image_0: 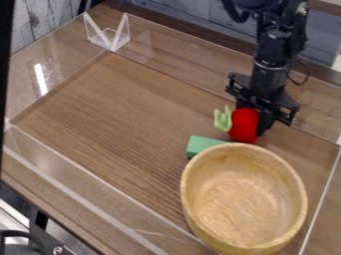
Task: Move the red object to the left side of the table
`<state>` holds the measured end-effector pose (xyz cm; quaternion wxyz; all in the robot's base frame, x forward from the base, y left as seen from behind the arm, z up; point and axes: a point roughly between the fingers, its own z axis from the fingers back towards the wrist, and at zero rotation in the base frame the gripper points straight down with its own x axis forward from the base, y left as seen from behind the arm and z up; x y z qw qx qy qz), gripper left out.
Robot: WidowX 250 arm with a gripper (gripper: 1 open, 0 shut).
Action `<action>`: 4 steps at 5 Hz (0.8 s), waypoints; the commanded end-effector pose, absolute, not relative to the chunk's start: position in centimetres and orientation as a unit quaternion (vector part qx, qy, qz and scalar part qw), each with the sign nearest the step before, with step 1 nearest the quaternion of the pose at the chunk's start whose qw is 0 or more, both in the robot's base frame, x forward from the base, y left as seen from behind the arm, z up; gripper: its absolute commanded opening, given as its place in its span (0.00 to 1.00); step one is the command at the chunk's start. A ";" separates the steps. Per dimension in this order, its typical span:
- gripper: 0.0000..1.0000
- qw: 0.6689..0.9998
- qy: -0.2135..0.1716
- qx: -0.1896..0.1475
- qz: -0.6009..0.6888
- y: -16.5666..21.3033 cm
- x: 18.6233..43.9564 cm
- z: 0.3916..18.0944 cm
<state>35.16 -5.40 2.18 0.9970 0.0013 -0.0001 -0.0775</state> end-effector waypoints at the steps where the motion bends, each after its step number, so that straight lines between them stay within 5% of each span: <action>1: 0.00 0.995 -0.030 0.000 -0.090 -5.4 35.5 4.7; 4: 0.00 0.990 -0.031 -0.003 -0.135 -6.4 34.8 5.8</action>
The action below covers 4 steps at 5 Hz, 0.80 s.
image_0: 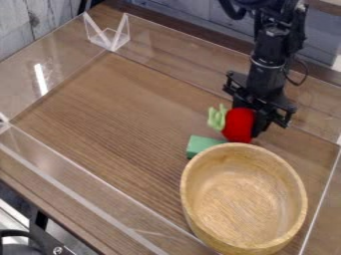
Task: Move the red object to the left side of the table
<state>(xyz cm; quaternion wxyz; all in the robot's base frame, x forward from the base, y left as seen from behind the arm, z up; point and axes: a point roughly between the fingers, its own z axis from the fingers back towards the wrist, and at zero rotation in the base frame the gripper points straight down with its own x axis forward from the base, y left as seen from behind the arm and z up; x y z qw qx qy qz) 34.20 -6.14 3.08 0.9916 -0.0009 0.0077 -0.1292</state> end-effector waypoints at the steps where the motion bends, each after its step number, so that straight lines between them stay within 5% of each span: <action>1: 0.00 0.991 -0.029 -0.005 -0.130 -5.4 35.0 4.6; 4: 0.00 0.989 -0.026 -0.008 -0.146 -2.8 34.2 3.1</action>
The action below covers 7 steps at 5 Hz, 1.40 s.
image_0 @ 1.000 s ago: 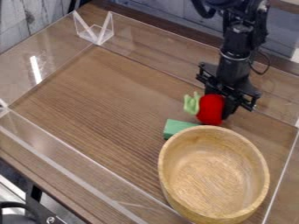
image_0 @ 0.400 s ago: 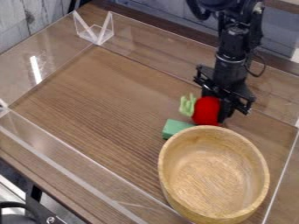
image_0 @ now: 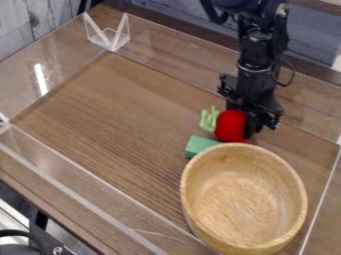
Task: Move the red object to the left side of the table
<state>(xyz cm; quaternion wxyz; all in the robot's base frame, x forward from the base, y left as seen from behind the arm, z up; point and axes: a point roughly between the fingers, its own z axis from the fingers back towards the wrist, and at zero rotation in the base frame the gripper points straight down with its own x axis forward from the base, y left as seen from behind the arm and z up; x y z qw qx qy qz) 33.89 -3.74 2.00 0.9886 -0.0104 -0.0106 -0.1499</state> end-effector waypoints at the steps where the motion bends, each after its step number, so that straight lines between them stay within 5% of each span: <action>1: 0.00 0.985 -0.022 -0.009 -0.174 -3.9 34.0 3.2; 6: 0.00 0.971 -0.003 -0.015 -0.237 -1.5 33.3 3.0; 7: 0.00 0.977 -0.028 -0.005 -0.209 -1.5 33.6 5.5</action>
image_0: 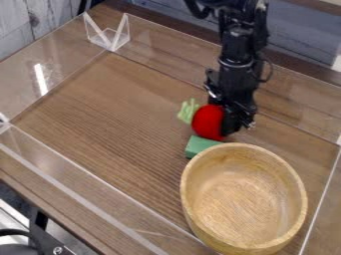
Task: Move the red object to the left side of the table
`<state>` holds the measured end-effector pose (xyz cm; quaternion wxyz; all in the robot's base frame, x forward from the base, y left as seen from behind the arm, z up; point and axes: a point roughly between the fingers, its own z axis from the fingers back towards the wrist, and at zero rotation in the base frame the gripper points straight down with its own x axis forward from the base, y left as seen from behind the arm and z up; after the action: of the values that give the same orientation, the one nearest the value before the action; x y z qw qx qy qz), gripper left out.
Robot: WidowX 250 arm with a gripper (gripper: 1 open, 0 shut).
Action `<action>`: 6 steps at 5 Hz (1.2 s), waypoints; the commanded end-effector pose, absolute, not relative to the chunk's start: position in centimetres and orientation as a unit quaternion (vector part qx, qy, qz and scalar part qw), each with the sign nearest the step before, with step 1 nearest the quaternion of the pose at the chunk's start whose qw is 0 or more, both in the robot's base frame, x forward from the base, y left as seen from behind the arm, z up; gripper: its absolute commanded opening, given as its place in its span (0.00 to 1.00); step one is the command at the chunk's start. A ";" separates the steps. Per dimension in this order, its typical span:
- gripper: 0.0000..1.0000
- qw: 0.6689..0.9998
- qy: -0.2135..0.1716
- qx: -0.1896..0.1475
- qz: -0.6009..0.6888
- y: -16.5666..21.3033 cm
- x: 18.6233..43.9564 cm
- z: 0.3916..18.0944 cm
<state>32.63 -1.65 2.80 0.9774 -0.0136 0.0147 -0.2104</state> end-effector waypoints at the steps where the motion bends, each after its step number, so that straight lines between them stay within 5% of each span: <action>1: 0.00 0.982 -0.056 0.009 -0.182 -1.5 33.8 8.5; 2: 0.00 0.985 -0.083 0.028 -0.146 0.5 33.1 12.5; 3: 0.00 0.990 -0.084 0.039 -0.105 3.8 32.2 14.5; 4: 0.00 0.988 -0.079 0.036 -0.127 7.1 31.5 12.5; 6: 0.00 0.983 -0.066 0.021 -0.171 6.1 30.7 7.8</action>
<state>30.23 6.09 6.70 0.9842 0.0137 -0.0482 -0.1696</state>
